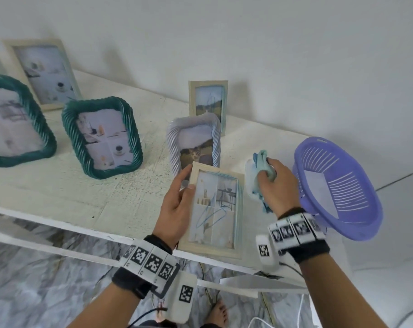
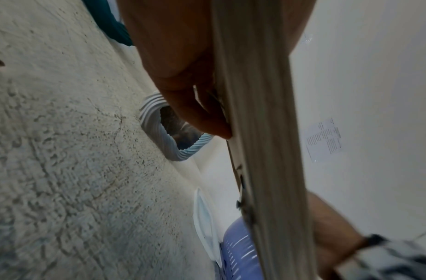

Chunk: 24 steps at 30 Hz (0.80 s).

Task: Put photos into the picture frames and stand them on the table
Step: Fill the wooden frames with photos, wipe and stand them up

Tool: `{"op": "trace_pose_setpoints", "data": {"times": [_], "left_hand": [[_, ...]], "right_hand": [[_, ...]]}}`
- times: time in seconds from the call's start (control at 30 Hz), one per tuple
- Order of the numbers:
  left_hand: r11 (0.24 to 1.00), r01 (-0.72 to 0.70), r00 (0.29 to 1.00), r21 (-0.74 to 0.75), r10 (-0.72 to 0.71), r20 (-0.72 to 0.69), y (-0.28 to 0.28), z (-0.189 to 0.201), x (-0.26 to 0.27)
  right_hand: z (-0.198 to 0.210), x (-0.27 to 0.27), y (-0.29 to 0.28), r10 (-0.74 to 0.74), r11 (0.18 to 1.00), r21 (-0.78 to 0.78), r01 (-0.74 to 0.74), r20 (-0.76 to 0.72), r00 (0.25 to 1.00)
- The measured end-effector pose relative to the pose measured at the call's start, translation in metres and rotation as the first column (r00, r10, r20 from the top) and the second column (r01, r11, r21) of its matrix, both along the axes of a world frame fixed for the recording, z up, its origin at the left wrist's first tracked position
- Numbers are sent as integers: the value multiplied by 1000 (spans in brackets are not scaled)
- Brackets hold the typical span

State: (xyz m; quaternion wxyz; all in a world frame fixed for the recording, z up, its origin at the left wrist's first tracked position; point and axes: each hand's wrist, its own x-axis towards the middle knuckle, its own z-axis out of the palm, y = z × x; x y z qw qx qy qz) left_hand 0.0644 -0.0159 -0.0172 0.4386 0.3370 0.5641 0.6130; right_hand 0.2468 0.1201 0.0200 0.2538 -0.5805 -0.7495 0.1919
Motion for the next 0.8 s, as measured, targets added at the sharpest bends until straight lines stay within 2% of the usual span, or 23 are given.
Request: {"op": "trace_pose_setpoints", "data": {"times": [0.1, 0.2, 0.27, 0.37, 0.5, 0.57, 0.63, 0.73, 0.8], "left_hand": [[1000, -15, 999, 25, 16, -47, 2, 1, 2], [999, -2, 996, 51, 6, -91, 3, 2, 6], [998, -5, 992, 67, 14, -128, 3, 2, 10], [997, -21, 987, 73, 33, -159, 3, 0, 11], [996, -33, 991, 77, 43, -128, 1, -3, 5], [996, -20, 991, 83, 30, -127, -2, -1, 5], [997, -25, 988, 77, 36, -147, -4, 1, 5], [996, -50, 986, 78, 62, -157, -3, 4, 6], [995, -62, 984, 79, 75, -164, -3, 7, 2]], "right_hand": [[17, -6, -52, 123, 986, 118, -120, -23, 992], [10, -16, -82, 240, 960, 110, -256, 141, 960], [2, -23, -90, 233, 957, 116, -266, 239, 943], [0, -32, -101, 243, 951, 128, -283, 256, 935], [3, -31, -127, 505, 851, 10, -526, 263, 822], [6, -23, -122, 501, 846, 1, -533, 338, 796], [8, -19, -106, 400, 890, 51, -453, 388, 830], [12, -24, -92, 283, 935, 107, -339, 356, 891], [12, -29, -104, 342, 921, 74, -383, 320, 884]]}}
